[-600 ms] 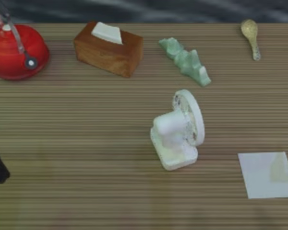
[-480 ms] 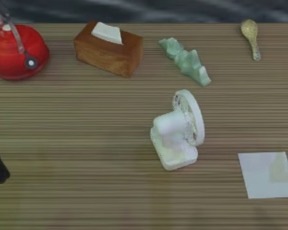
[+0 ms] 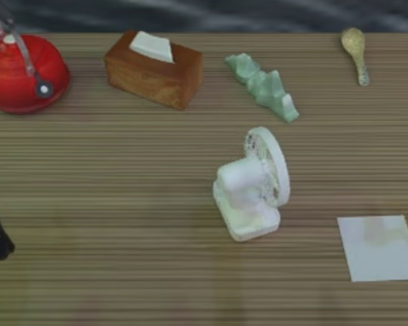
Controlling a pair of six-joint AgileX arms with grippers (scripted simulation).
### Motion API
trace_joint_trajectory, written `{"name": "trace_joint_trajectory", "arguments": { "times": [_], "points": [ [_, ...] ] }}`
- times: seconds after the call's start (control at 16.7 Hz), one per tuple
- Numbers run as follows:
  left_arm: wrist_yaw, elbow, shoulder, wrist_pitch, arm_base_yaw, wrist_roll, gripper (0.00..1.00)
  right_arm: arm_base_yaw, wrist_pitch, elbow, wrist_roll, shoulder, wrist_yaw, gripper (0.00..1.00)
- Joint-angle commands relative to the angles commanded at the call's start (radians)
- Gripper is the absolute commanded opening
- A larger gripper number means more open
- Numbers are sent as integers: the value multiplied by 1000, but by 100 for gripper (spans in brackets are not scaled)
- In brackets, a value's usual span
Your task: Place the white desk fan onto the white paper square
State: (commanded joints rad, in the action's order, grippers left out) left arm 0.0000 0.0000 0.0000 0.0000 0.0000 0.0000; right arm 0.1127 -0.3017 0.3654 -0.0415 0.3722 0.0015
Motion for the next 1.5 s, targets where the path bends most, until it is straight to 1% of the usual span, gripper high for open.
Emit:
{"name": "trace_joint_trajectory", "arguments": {
  "times": [0.24, 0.66, 0.96, 1.2, 1.32, 1.5],
  "points": [
    [0, 0, 0, 0, 0, 0, 100, 102, -274, 389, -47, 394, 3, 100],
    [0, 0, 0, 0, 0, 0, 100, 300, -790, 1165, -140, 1172, 6, 100],
    [0, 0, 0, 0, 0, 0, 100, 415, -1085, 1622, -191, 1630, 5, 100],
    [0, 0, 0, 0, 0, 0, 100, 472, -1229, 1841, -215, 1839, 4, 100],
    [0, 0, 0, 0, 0, 0, 100, 486, -1262, 1888, -220, 1884, 4, 100],
    [0, 0, 0, 0, 0, 0, 100, 488, -1268, 1896, -221, 1891, 4, 100]
  ]
}}
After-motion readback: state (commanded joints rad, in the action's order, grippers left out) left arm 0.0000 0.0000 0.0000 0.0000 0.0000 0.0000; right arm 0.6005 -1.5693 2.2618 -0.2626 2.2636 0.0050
